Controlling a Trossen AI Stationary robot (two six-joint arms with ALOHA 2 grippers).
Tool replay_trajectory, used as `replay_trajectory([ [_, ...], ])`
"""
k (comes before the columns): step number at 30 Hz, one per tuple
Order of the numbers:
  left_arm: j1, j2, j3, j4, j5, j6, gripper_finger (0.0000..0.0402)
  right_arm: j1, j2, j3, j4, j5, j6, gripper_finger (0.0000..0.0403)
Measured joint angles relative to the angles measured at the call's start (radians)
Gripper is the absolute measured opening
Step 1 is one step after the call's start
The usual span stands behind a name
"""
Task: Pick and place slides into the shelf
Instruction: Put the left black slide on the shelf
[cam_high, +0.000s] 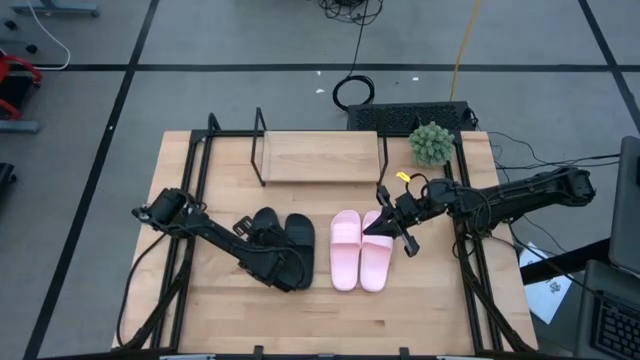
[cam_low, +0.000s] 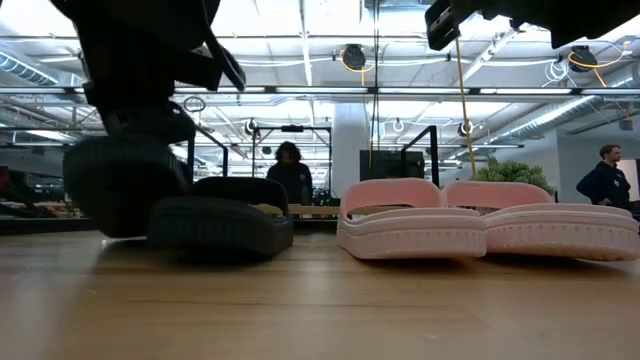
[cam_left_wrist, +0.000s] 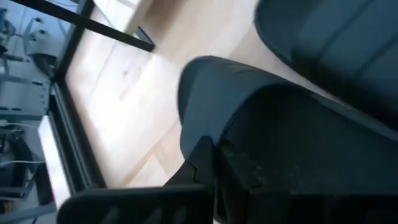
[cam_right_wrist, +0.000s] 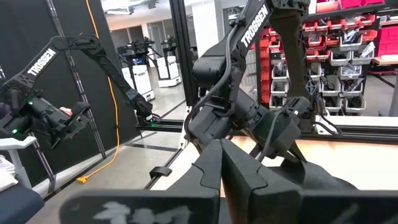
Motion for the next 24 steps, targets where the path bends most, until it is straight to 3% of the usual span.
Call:
replay_trajectory([
  [12, -0.002, 0.000, 0.076, -0.119, -0.032, -0.015, 0.0000, 0.000, 0.000, 0.000, 0.000, 0.000, 0.039, 0.0000],
  [24, -0.033, -0.036, 0.227, -0.117, -0.013, 0.142, 0.0000, 0.000, 0.000, 0.000, 0.015, 0.003, 0.046, 0.0000],
])
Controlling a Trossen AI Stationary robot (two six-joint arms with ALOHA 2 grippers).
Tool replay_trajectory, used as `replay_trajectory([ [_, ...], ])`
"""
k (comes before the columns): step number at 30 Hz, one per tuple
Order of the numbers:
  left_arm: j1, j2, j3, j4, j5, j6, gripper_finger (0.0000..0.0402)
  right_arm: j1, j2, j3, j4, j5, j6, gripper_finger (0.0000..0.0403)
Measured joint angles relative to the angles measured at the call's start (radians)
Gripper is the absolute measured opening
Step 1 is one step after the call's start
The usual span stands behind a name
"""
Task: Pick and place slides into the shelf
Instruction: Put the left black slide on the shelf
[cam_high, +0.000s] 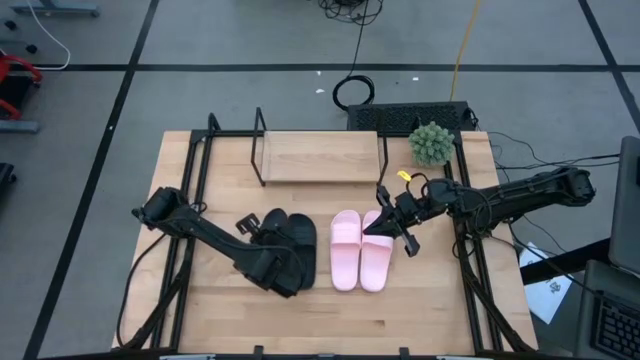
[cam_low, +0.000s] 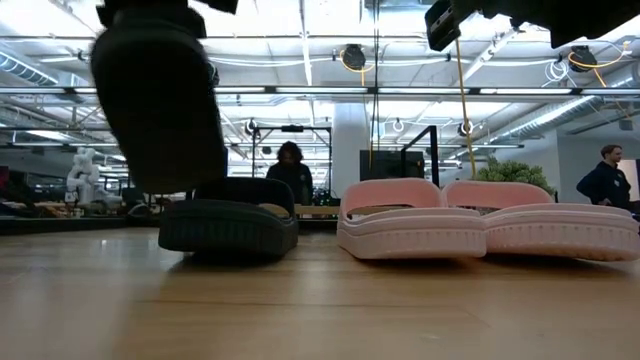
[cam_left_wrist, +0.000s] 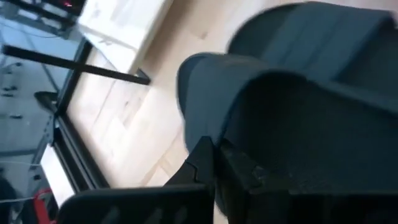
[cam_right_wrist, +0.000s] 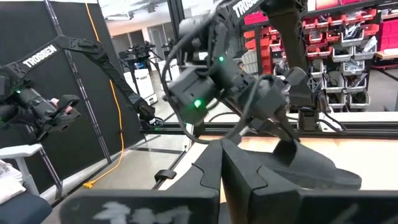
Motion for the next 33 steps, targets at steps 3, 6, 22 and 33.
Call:
replay_trajectory([
  [3, -0.011, -0.006, 0.049, 0.005, 0.007, 0.057, 0.0000, 0.000, 0.000, 0.000, 0.026, 0.029, 0.019, 0.0000],
  [6, -0.007, -0.013, 0.108, 0.000, -0.009, 0.128, 0.0000, 0.000, 0.000, 0.000, 0.047, 0.050, 0.021, 0.0000],
  [22, 0.276, -0.149, 0.324, 0.005, -0.297, 0.871, 0.0000, 0.000, 0.000, 0.000, 0.146, 0.137, 0.103, 0.0000],
  [33, 0.561, -0.163, 0.333, 0.257, -0.283, 1.395, 0.0000, -0.003, 0.000, 0.000, 0.167, 0.263, 0.065, 0.0000],
])
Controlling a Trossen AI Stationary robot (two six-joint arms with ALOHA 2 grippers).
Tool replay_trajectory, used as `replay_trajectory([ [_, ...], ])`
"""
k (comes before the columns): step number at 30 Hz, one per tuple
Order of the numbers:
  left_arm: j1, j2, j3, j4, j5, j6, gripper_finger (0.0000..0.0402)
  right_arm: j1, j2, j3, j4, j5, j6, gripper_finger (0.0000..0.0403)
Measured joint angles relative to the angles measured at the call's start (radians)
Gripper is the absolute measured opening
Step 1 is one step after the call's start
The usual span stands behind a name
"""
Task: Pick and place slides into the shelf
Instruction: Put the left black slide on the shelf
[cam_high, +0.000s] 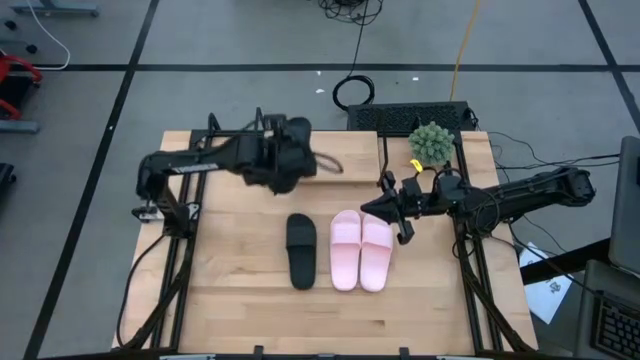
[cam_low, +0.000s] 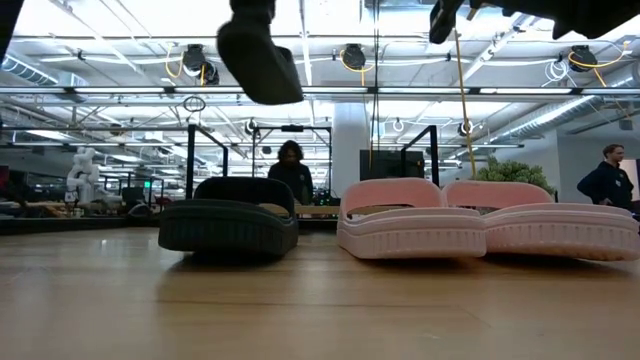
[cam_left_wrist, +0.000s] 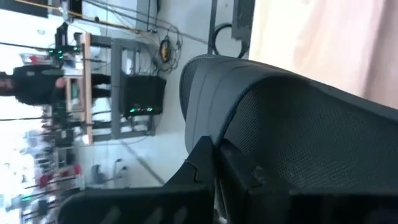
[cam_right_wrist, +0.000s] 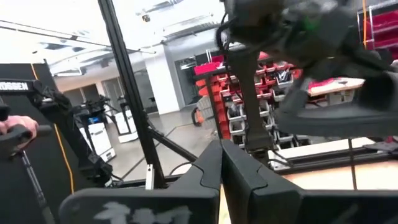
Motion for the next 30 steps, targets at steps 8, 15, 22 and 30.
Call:
replay_trajectory([
  [8, 0.185, 0.000, -0.101, 0.109, 0.079, 0.066, 0.0000, -0.061, 0.000, 0.000, 0.009, -0.001, -0.020, 0.0000],
  [15, 0.249, 0.002, -0.293, 0.377, 0.093, 0.225, 0.0000, -0.134, 0.000, 0.000, 0.075, -0.007, -0.027, 0.0000],
  [22, 0.320, 0.000, -0.401, 0.423, 0.140, 0.226, 0.0000, -0.184, 0.000, 0.000, 0.092, -0.009, -0.027, 0.0000],
  [30, 0.345, 0.000, -0.466, 0.517, 0.185, 0.245, 0.0000, -0.221, 0.000, 0.000, 0.093, -0.011, -0.027, 0.0000],
])
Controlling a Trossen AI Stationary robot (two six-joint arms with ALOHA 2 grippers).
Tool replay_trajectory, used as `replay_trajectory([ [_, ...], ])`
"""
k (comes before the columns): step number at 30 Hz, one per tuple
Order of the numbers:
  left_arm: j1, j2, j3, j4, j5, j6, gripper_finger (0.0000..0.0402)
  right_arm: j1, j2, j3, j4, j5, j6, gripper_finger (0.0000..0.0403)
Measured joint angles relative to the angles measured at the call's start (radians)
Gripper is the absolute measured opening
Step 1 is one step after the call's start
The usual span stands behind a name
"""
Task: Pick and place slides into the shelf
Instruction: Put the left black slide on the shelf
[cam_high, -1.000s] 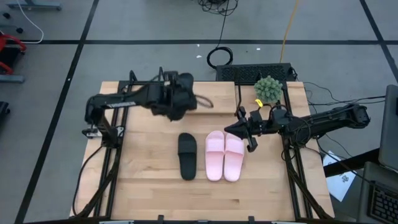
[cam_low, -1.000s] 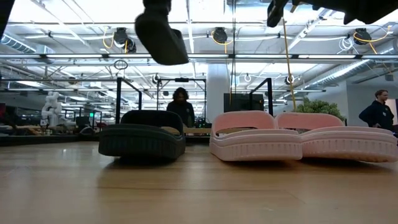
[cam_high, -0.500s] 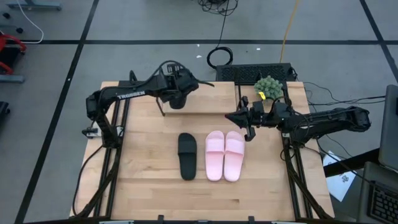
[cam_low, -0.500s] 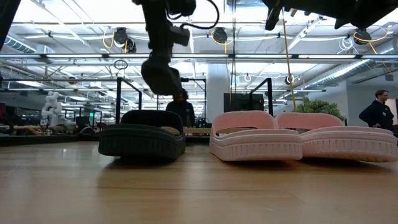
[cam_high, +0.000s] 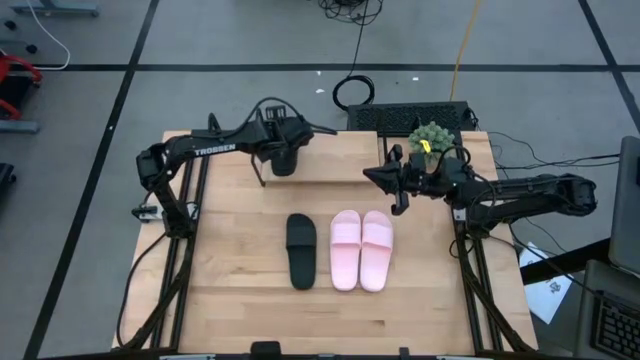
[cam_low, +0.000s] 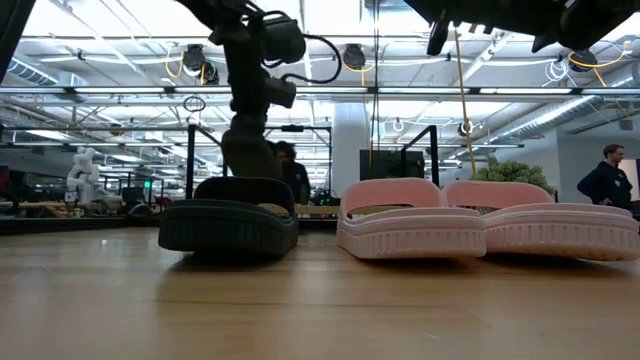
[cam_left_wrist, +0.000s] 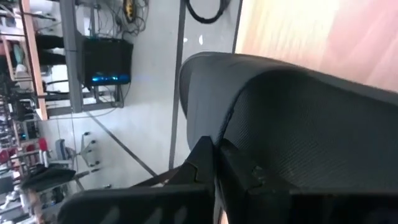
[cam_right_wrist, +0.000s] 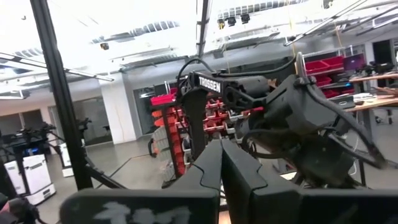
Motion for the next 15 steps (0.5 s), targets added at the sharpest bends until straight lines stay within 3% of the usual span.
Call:
replay_trajectory([
  [15, 0.043, 0.000, -0.129, 0.080, 0.001, -0.002, 0.0000, -0.006, 0.000, 0.000, 0.000, 0.000, -0.003, 0.0000],
])
